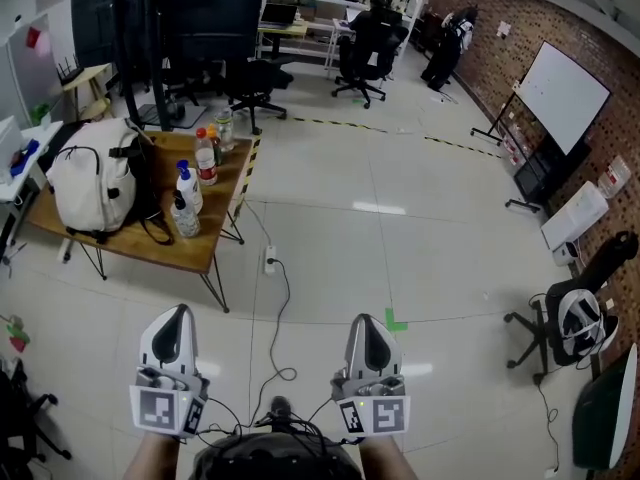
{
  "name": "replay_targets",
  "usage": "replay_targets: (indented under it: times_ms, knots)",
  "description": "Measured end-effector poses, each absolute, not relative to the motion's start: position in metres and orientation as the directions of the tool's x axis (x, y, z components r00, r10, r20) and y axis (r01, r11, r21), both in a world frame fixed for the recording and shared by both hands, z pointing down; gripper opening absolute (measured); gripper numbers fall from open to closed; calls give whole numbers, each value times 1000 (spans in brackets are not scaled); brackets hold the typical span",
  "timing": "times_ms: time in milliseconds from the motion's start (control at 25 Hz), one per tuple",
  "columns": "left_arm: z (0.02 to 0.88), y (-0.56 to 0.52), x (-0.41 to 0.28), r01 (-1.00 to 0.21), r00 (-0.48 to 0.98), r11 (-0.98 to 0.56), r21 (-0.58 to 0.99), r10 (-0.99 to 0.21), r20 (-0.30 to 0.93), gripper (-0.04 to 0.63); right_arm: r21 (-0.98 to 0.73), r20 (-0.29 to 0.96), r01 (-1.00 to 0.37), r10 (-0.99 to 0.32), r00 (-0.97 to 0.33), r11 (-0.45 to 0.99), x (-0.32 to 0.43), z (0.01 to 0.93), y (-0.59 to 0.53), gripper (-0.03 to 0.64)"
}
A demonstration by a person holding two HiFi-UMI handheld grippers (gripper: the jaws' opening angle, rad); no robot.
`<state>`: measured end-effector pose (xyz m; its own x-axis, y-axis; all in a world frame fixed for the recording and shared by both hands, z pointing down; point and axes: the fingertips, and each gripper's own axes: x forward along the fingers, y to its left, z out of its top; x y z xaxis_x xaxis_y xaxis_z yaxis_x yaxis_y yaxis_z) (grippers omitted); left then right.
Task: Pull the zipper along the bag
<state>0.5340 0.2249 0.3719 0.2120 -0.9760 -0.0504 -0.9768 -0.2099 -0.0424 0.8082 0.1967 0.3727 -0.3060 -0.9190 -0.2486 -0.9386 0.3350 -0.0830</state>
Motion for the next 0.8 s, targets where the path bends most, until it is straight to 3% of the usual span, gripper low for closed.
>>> replay_targets:
  times_ms: [440, 800]
  knots:
    - [381, 163, 598, -974, 222, -219, -61, -974, -37, 18, -113, -246, -925, -912, -328, 363, 857, 383, 138, 8]
    - [365, 154, 610, -970, 233, -229, -77, -971, -48, 18, -109, -248, -934, -919, -306, 340, 876, 376, 136, 8]
